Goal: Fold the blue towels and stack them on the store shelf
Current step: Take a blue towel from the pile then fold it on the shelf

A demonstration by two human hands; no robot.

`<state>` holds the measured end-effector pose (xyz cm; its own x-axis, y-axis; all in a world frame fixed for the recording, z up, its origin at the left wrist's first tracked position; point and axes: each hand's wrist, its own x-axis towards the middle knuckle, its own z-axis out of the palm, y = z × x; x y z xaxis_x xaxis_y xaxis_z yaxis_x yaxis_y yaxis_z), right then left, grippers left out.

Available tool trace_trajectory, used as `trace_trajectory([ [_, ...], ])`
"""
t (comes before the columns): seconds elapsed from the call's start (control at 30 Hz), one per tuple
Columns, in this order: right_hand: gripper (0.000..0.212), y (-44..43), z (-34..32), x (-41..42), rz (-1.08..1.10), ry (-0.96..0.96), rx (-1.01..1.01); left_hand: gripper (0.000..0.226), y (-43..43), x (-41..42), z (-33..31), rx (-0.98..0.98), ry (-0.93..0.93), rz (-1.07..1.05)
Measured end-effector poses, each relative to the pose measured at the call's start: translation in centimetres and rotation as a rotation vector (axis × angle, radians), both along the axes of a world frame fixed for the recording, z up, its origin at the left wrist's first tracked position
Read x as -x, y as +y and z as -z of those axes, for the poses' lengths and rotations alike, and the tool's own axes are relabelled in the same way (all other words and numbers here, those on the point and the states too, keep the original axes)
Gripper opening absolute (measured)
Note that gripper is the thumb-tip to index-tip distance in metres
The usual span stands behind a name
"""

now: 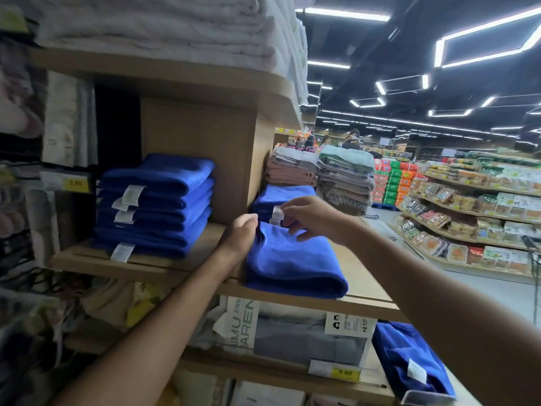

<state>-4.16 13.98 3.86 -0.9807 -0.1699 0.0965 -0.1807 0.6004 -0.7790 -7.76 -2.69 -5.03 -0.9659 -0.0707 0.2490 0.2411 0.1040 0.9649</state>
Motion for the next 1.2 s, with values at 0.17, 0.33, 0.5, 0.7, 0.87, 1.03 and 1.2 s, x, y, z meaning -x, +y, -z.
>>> trace_trajectory([
  [0.17,0.024,3.0,1.7,-1.9,0.000,0.291,-0.479,0.063,2.5,-1.1,-2.3,0.558,0.242,0.025],
  [0.33,0.038,2.9,6.0,-1.7,-0.108,0.213,-0.674,0.054,3.2,-1.3,-0.4,1.179,0.088,0.103],
  [0.5,0.055,3.4,7.9,-1.1,-0.054,0.250,-0.687,0.061,2.1,-1.1,0.9,1.132,0.023,0.139],
  [0.7,0.090,5.6,8.4,-0.8,0.415,0.095,-0.581,0.061,1.8,-2.0,0.9,1.091,0.029,0.118],
  [0.87,0.048,5.4,8.2,-1.1,0.381,0.162,-0.371,0.054,1.8,-2.5,0.9,1.034,0.113,0.087],
  [1.03,0.038,4.2,7.0,-1.9,0.215,0.418,0.128,0.087,1.2,-1.7,1.3,0.475,0.182,0.011],
  [1.2,0.040,4.5,2.7,-1.4,0.080,0.565,0.438,0.098,-0.8,-1.3,-0.2,-0.457,-0.156,0.138],
])
